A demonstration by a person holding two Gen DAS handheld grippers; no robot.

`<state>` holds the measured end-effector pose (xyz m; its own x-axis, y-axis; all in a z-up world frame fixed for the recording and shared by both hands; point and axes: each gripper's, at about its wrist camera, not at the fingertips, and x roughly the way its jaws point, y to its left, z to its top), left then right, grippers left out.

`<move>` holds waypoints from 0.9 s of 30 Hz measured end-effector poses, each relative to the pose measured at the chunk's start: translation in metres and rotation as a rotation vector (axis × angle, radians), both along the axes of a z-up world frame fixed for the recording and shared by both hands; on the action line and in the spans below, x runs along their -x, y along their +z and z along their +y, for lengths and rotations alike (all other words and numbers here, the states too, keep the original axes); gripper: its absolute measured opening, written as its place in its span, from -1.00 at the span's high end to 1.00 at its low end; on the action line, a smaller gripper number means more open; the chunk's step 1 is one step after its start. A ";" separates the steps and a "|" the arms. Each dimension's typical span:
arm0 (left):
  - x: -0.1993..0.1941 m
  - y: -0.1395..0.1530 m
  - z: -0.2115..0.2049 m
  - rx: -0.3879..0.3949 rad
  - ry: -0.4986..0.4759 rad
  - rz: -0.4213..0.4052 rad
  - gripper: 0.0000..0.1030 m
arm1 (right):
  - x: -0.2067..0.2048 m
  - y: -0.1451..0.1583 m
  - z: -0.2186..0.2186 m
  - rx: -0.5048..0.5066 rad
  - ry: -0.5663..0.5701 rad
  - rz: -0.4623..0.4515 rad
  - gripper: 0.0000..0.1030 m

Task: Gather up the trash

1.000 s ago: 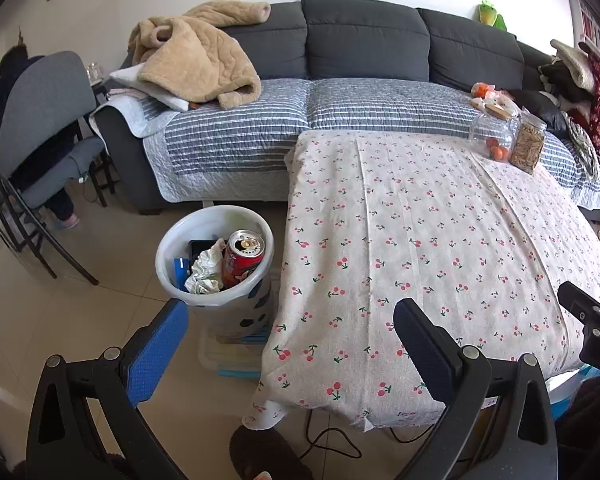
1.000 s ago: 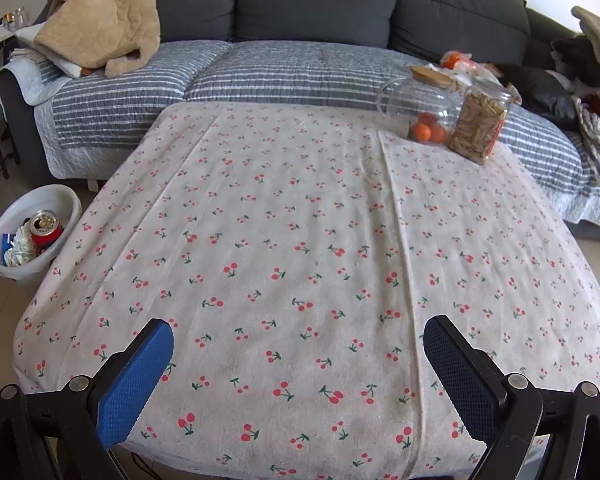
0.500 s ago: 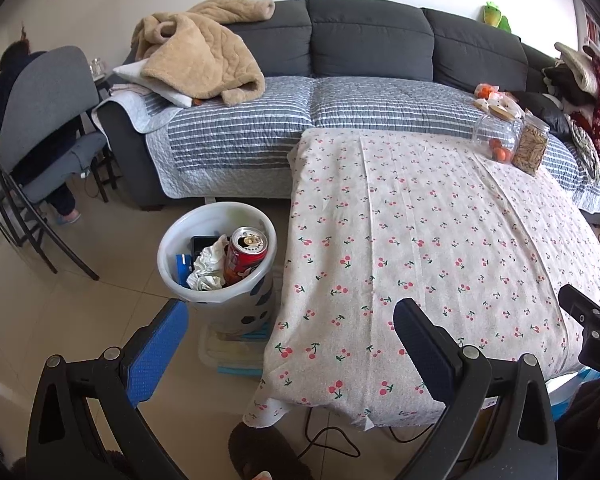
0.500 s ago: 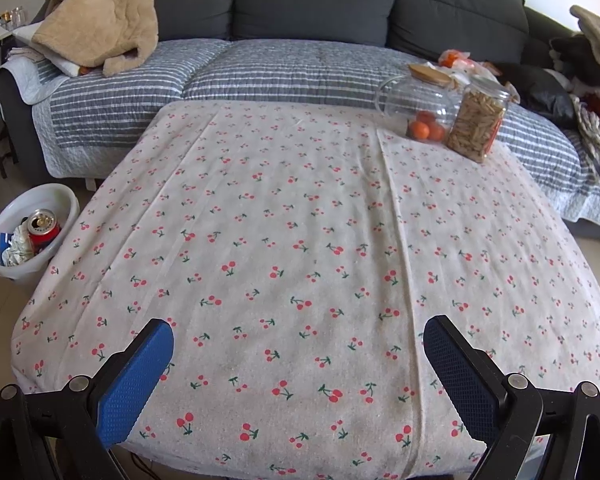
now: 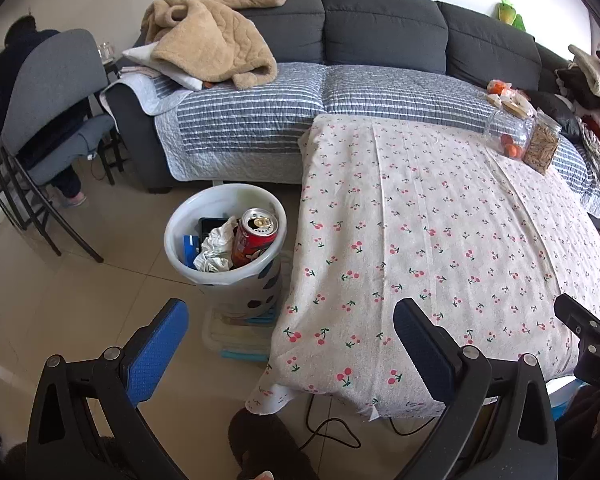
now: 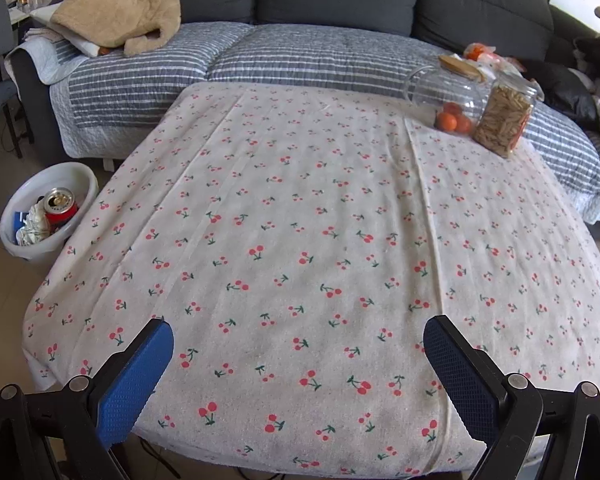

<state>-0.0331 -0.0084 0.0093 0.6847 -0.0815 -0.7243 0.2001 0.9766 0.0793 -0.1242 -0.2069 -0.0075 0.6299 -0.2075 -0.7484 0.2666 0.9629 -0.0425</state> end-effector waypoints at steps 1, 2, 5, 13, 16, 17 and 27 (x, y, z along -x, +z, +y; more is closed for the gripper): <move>0.000 -0.001 0.001 -0.002 0.003 0.002 -1.00 | -0.001 0.000 0.002 0.000 0.002 0.002 -0.99; 0.000 -0.001 0.002 -0.005 0.005 0.004 -1.00 | -0.002 0.000 0.003 0.001 0.006 0.003 -0.99; -0.001 -0.004 0.004 -0.010 0.011 0.010 -1.00 | -0.005 0.000 0.008 0.007 0.013 0.002 -0.99; -0.007 -0.013 0.011 -0.027 0.031 0.033 -1.00 | -0.016 0.001 0.020 0.014 0.040 0.010 -0.99; -0.008 -0.015 0.011 -0.034 0.034 0.038 -1.00 | -0.020 -0.001 0.023 0.015 0.051 0.018 -0.99; -0.009 -0.016 0.012 -0.036 0.035 0.039 -1.00 | -0.022 -0.001 0.024 0.016 0.053 0.021 -0.99; -0.011 -0.016 0.012 -0.031 0.039 0.045 -1.00 | -0.030 -0.001 0.031 0.025 0.069 0.019 -0.99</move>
<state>-0.0216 0.0038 -0.0071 0.6533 -0.0322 -0.7564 0.1658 0.9809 0.1015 -0.0945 -0.1756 -0.0087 0.6289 -0.1827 -0.7557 0.1985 0.9775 -0.0712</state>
